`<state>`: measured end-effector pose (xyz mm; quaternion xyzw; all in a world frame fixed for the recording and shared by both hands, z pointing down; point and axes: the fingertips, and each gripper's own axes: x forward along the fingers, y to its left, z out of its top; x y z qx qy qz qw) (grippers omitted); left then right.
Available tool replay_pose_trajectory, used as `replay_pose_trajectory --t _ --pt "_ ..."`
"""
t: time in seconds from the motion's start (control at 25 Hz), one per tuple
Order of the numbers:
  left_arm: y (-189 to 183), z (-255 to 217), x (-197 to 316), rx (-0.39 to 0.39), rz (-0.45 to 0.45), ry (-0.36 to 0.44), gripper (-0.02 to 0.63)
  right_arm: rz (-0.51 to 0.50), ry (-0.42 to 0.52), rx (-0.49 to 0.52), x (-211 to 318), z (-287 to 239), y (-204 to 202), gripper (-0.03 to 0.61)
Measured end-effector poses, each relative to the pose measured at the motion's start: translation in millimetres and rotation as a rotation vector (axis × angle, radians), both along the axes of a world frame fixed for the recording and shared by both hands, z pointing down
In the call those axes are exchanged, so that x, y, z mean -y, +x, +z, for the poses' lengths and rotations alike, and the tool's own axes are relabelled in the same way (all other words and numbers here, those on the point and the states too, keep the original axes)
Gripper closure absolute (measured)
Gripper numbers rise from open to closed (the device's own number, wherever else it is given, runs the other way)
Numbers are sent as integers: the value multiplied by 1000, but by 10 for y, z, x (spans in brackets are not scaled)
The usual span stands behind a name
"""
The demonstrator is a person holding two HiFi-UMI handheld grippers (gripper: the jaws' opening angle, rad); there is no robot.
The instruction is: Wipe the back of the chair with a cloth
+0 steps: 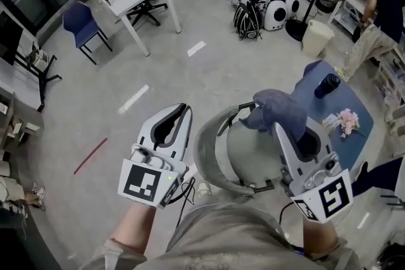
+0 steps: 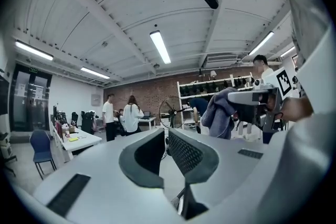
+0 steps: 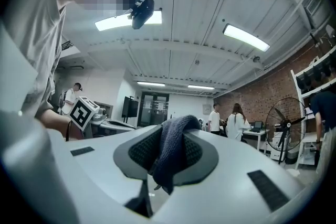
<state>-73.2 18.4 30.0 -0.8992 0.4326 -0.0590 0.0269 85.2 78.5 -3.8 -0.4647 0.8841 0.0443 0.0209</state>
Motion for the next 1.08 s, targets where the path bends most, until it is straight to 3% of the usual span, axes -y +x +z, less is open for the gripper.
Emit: replay_pose_trajectory --t 0.32,0.52,1.08 --pt "120 267 -218 121 11 45 575 5 -84 -51 -156 400 -17 503" --pt "170 450 -292 72 22 -33 577 -4 -121 -84 -198 656 -34 503" --pt "115 409 -297 73 2 -49 577 4 -113 -92 -140 627 -9 503"
